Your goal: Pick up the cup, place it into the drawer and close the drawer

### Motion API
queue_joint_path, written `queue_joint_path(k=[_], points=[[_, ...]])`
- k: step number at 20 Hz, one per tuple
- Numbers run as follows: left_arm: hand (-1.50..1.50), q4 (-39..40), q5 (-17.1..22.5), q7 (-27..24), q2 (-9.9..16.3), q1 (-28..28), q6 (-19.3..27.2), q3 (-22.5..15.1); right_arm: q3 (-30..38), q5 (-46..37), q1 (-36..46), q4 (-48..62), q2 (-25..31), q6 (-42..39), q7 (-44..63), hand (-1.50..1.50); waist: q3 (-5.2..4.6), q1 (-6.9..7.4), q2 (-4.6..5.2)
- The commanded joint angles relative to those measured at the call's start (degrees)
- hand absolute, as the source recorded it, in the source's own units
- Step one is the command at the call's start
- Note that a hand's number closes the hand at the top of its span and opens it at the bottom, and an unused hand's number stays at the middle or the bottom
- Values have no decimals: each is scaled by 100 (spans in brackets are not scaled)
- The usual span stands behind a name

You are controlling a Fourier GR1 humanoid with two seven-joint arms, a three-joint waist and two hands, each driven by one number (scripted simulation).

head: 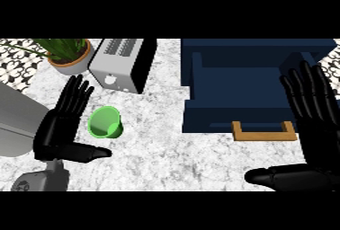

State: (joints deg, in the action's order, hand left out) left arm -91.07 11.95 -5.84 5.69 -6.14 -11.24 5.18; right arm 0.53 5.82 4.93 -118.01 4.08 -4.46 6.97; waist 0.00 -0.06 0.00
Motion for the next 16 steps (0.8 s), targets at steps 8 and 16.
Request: queue_joint_path(k=[8, 16], points=[[-150, 2140, -446, -1366, 200, -458, -172, 369, 75, 52, 363, 124, 3, 35, 245, -150, -2, -14, 8], [-150, 2431, -308, -1571, 321, -298, -452, 456, 227, 201, 55, 22, 97, -200, 75, -150, 0, -1, 0]])
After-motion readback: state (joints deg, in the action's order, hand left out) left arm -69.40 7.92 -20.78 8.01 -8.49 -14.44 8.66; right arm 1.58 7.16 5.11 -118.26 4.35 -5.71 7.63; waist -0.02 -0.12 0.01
